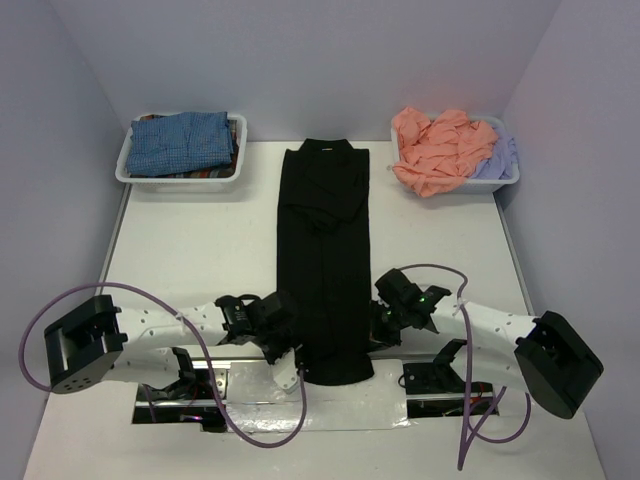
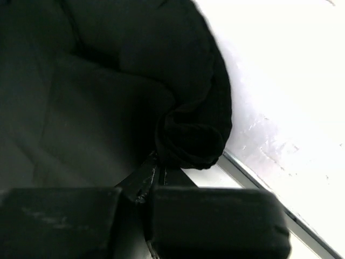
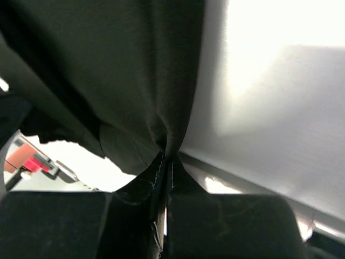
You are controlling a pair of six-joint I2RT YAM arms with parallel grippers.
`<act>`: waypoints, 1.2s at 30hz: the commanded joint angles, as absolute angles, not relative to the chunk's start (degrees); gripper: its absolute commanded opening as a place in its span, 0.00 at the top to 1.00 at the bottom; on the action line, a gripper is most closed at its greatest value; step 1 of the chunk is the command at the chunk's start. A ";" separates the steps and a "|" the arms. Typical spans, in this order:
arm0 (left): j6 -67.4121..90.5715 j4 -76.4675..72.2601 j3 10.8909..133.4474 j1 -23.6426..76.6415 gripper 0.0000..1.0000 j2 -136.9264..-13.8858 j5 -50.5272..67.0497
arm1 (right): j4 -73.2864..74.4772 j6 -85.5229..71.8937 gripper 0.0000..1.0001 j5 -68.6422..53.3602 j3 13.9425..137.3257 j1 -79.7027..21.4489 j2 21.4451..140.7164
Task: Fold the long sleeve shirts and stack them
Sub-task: Fold the shirt
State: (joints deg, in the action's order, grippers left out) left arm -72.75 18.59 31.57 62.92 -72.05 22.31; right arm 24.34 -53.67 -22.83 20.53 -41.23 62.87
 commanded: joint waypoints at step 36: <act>-29.62 6.86 64.25 21.36 1.00 -94.04 32.87 | 37.18 -29.35 1.00 -27.07 70.84 -14.77 100.81</act>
State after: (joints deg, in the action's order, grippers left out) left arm -28.60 9.85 62.02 21.56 -92.92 32.69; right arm 35.81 -30.72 -26.17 67.92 -15.33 99.33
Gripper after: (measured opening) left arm 0.032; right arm 0.012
